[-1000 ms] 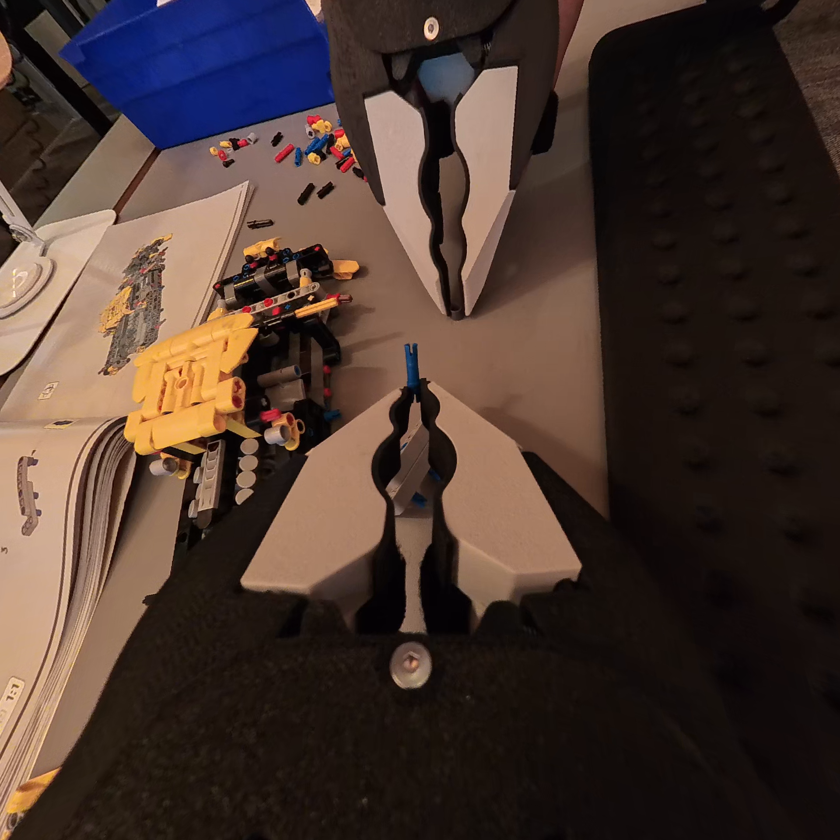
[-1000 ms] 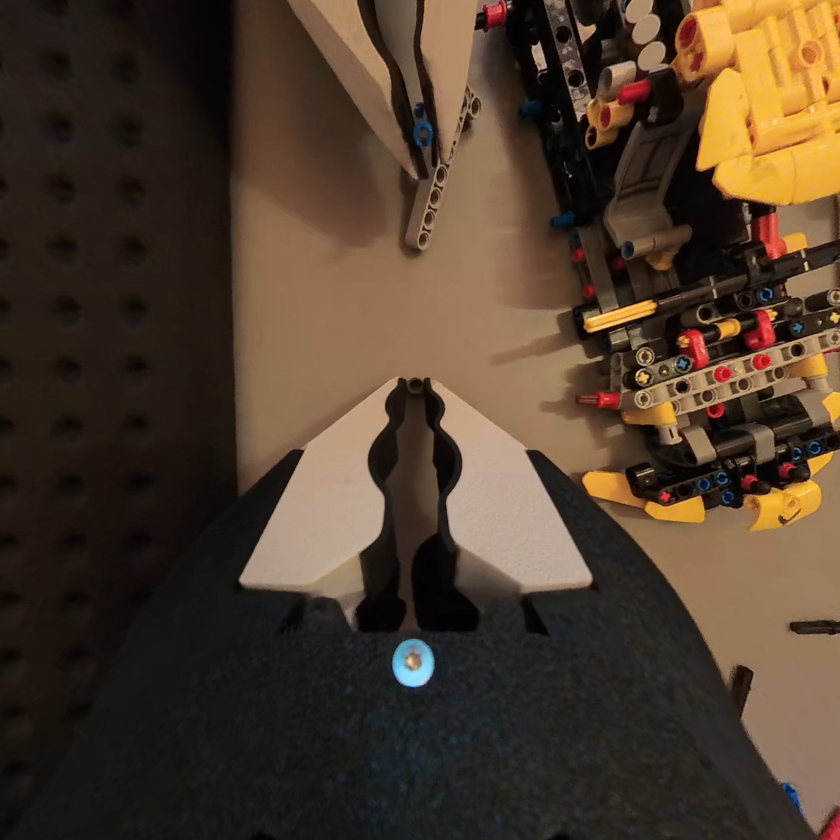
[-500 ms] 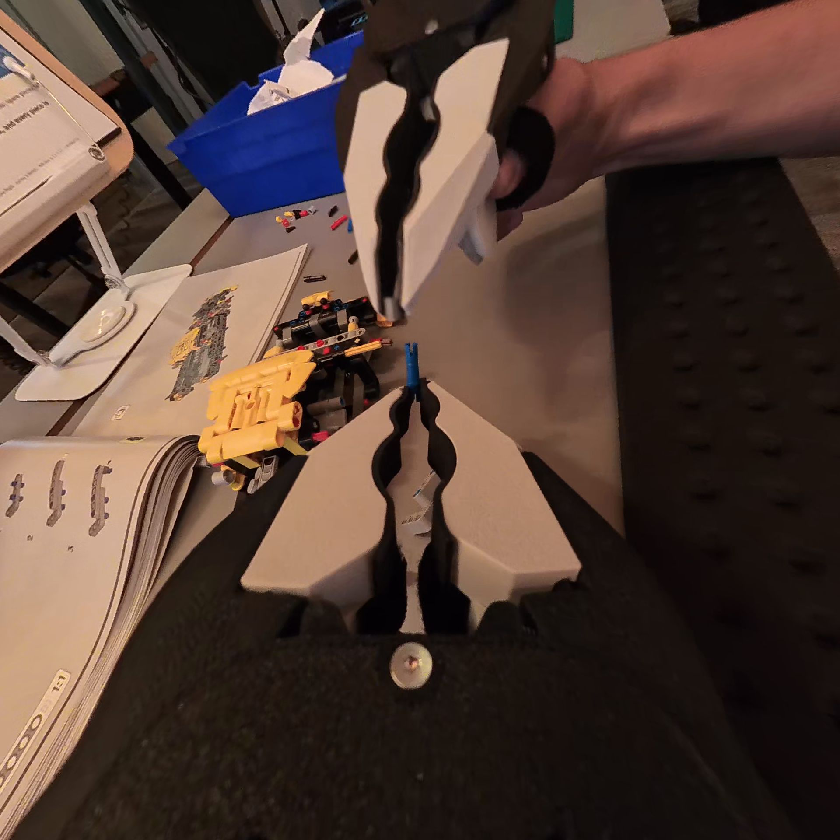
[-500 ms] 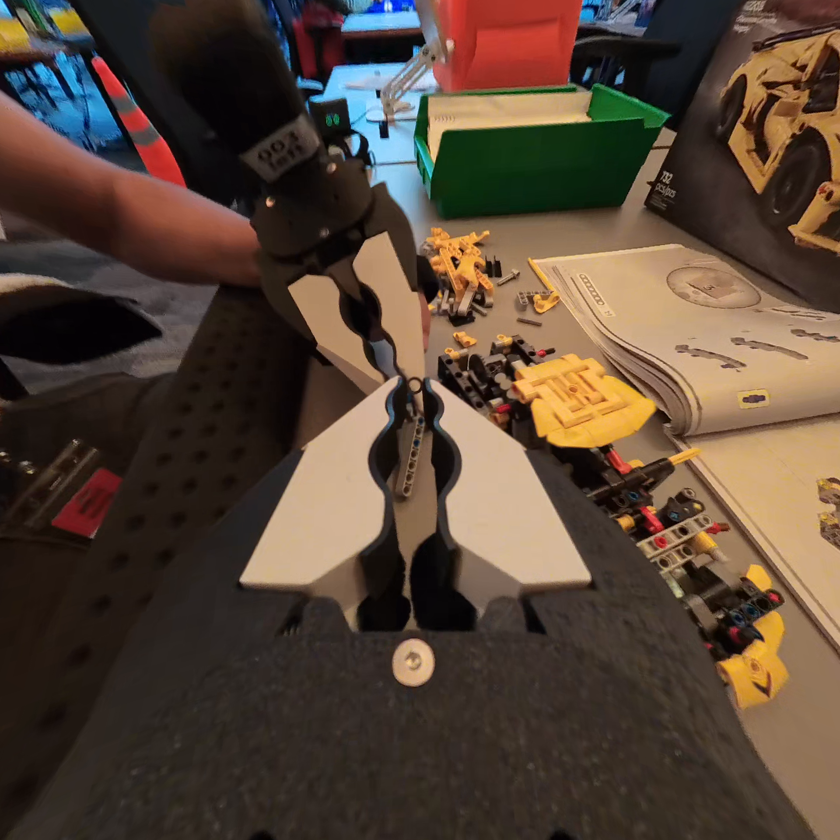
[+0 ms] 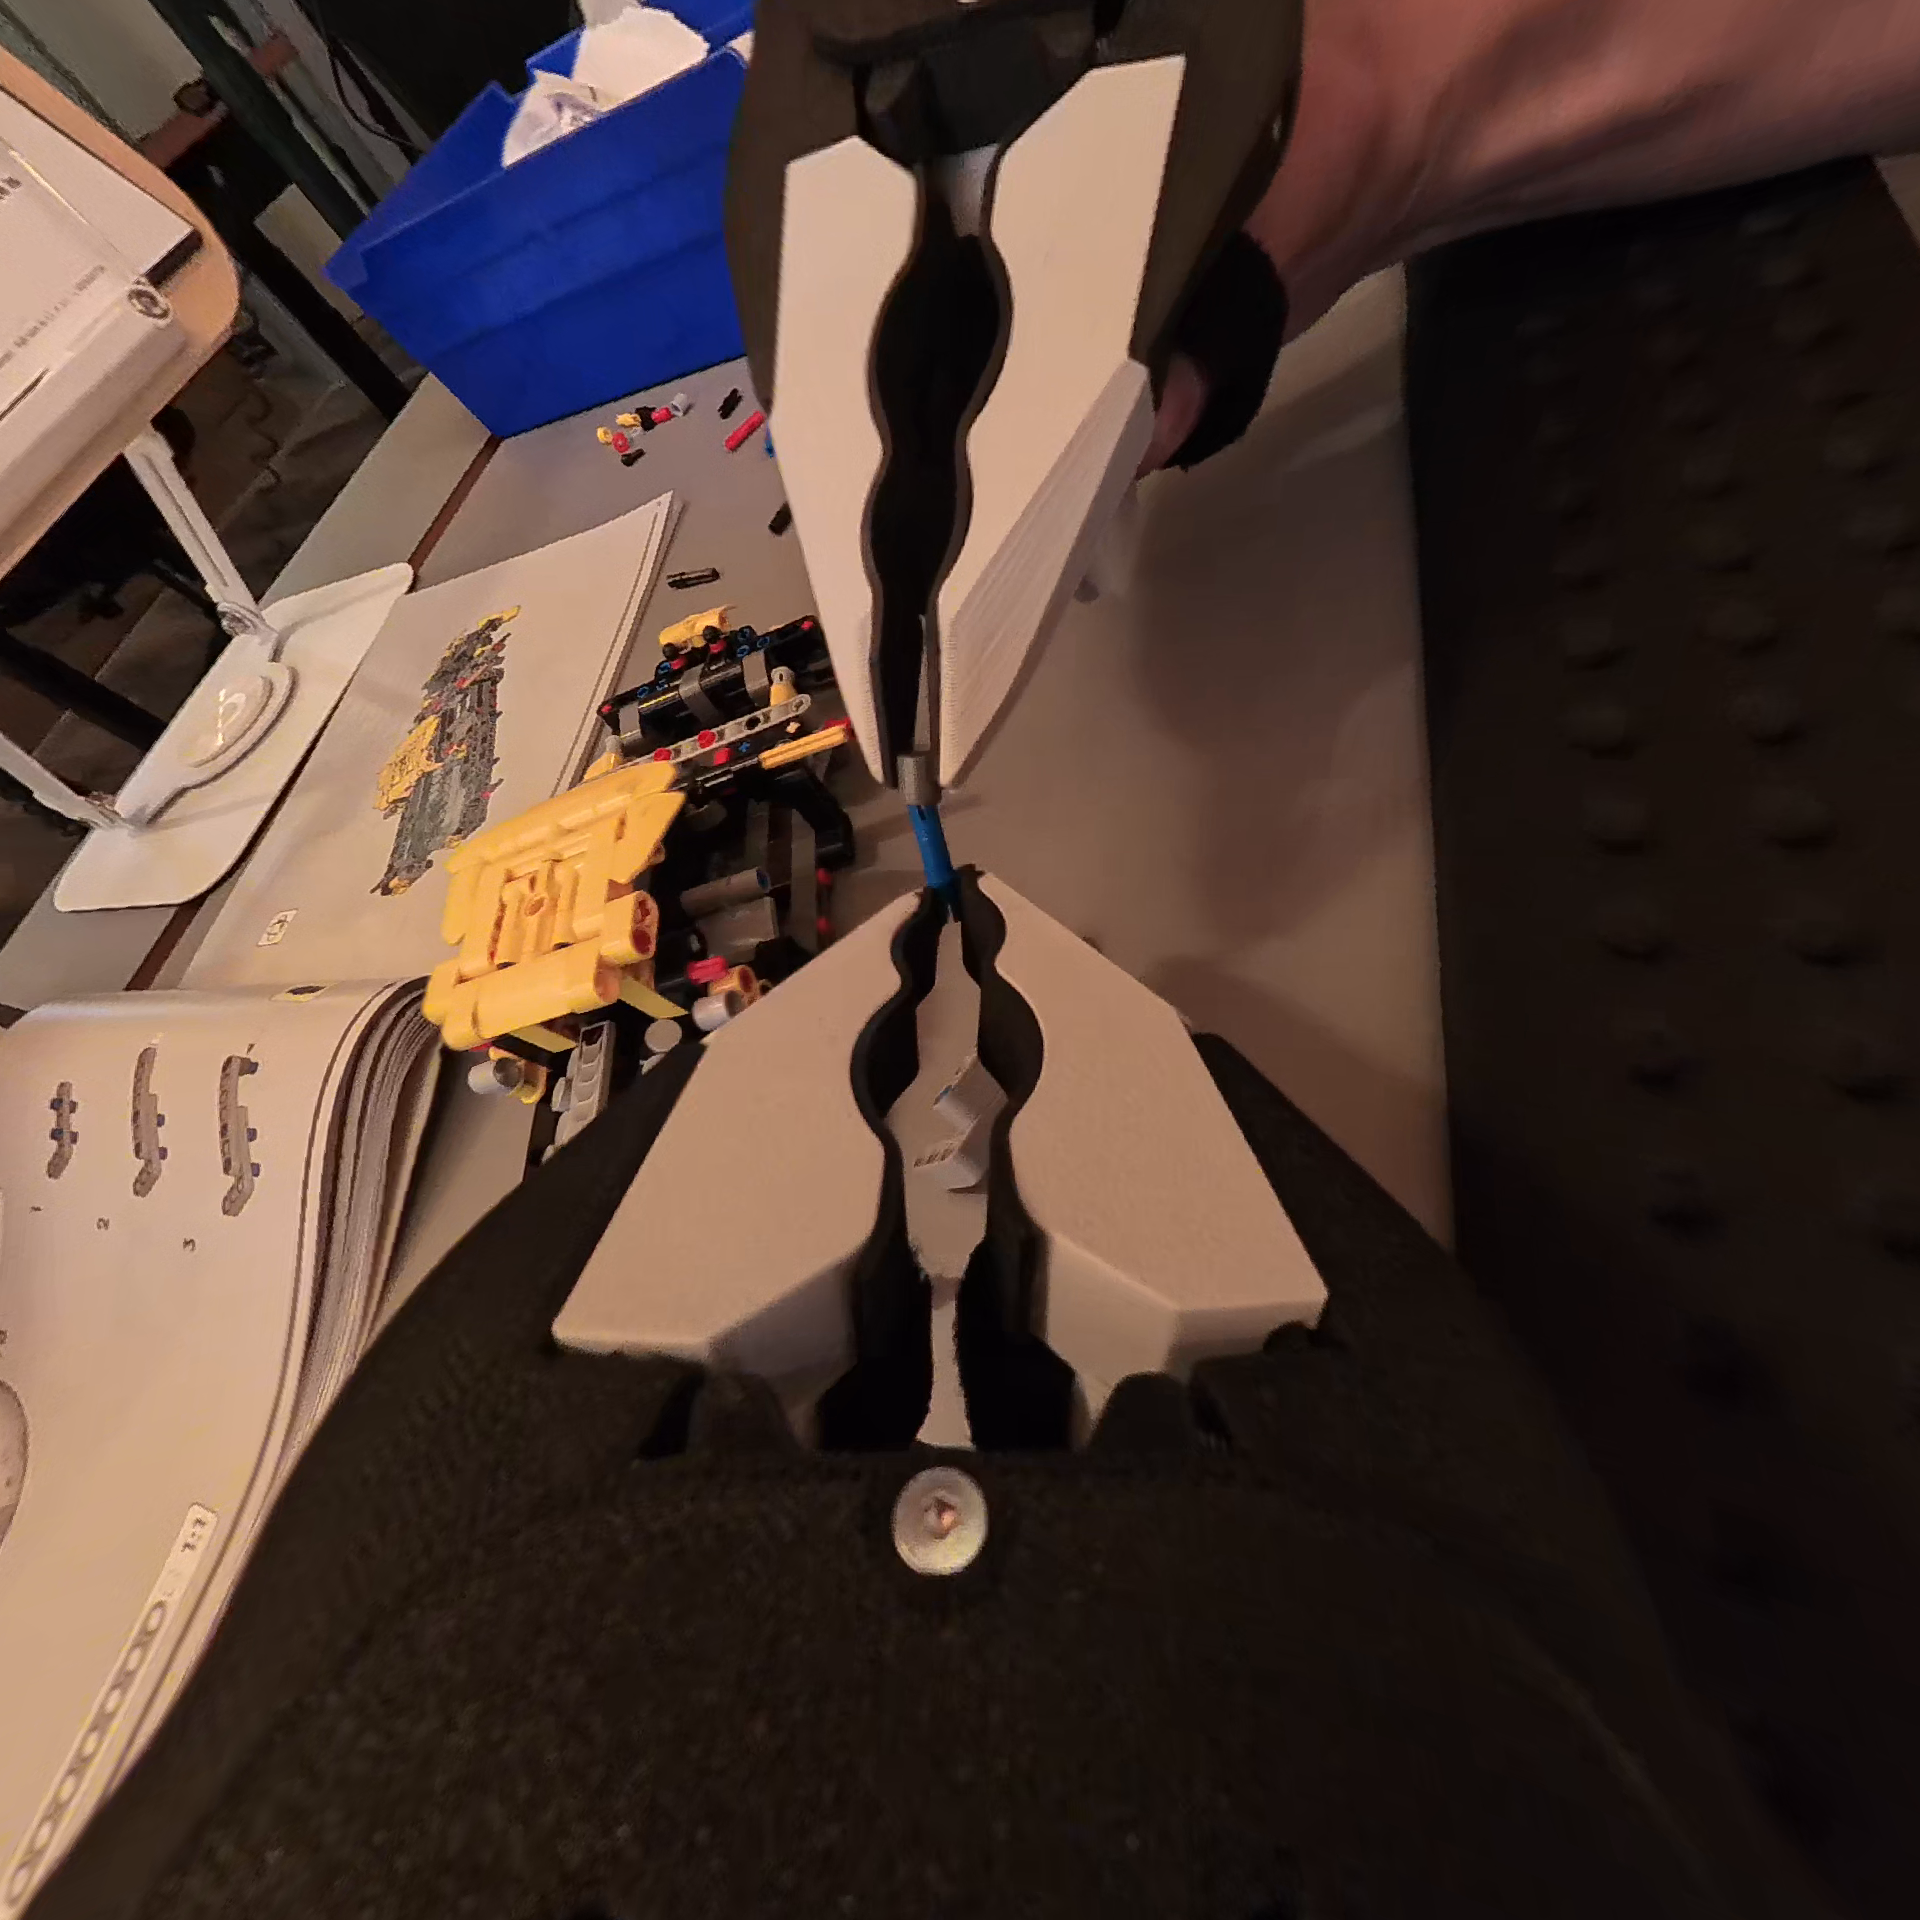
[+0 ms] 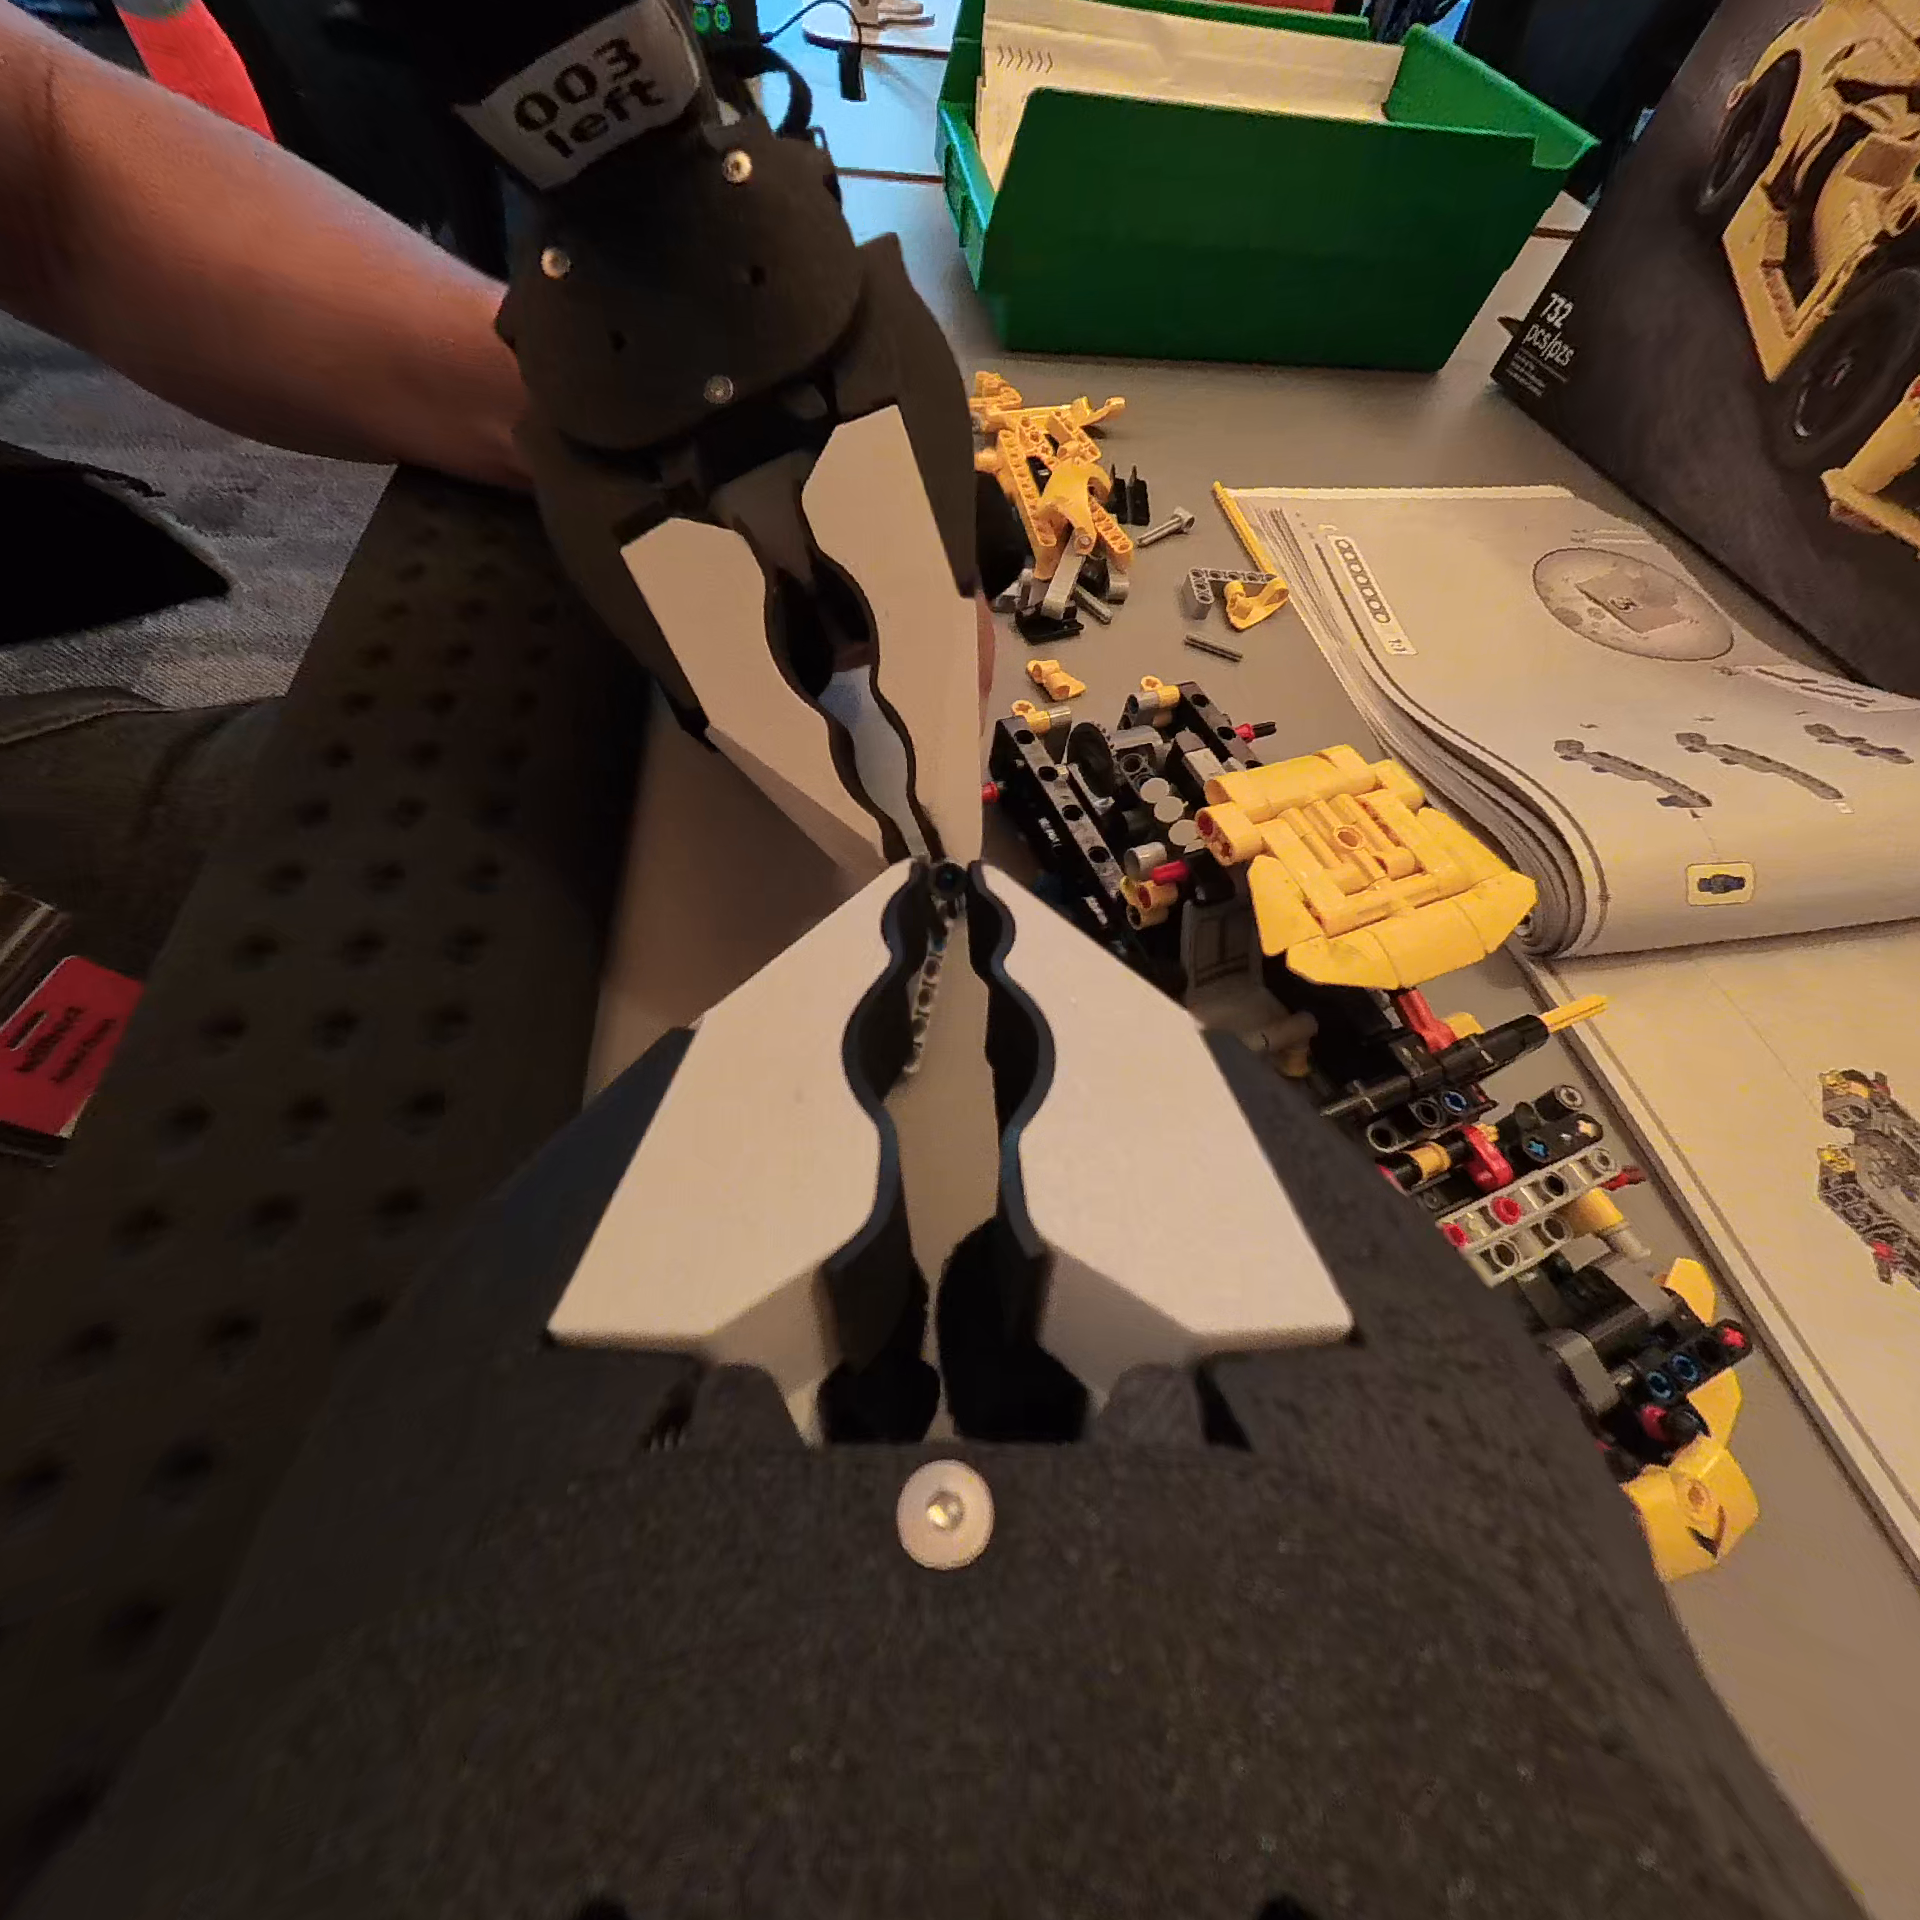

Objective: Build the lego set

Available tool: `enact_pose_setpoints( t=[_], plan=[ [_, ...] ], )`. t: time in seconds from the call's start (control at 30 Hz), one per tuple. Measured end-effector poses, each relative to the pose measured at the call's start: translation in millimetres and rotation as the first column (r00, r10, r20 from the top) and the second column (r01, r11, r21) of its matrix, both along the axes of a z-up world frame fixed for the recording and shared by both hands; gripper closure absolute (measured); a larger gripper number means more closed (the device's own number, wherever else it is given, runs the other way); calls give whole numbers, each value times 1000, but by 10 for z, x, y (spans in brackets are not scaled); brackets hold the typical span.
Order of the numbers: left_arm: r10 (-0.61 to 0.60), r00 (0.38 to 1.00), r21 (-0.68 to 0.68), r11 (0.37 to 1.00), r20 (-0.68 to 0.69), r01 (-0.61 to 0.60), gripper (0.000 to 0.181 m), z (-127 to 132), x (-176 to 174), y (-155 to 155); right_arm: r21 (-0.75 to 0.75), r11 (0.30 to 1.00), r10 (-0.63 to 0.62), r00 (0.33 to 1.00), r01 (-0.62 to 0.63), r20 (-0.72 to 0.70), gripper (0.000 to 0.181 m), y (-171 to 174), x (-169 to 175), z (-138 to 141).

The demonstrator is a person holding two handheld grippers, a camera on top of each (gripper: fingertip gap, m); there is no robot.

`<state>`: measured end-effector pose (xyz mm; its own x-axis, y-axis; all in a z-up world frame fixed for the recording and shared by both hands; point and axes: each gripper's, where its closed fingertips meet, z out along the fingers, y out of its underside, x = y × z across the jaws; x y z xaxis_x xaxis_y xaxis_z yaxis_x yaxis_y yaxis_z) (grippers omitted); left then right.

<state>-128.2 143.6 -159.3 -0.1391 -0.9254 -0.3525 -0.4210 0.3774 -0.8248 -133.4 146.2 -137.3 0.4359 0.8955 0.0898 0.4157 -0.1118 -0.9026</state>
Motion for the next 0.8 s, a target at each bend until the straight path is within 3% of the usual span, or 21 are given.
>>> enact_pose_setpoints(
  t=[0.1,0.2,0.27,0.43,0.5,0.57,0.63,0.8],
  plan=[
    [2,1000,64,998,2,-2,179,-1,-7,-4,-59,998,20,998,-23,-51,175,-20,0,-9],
    [34,997,271,963,-67,-15,179,-135,-1,52,-69,998,15,995,-8,102,175,-23,51,-199],
    [48,997,318,948,-68,-24,179,-133,-10,65,-25,1000,5,993,-2,119,175,-13,34,-188],
    [30,998,201,979,-47,-20,180,-88,-8,34,30,1000,3,998,-5,65,175,-24,20,-127],
    [4,999,119,993,-49,1,179,-101,-9,-7,59,998,10,998,-14,69,176,-53,15,-135],
    [-23,1000,3,1000,-9,23,179,-34,0,-49,63,998,20,1000,-20,-15,175,-73,7,-43],
    [-38,999,-99,994,36,41,179,52,6,-71,36,999,31,996,-28,-84,176,-73,34,29],
    [-64,995,-197,977,81,79,179,129,1,-116,39,999,43,988,-38,-145,176,-97,5,112]
  ],
)
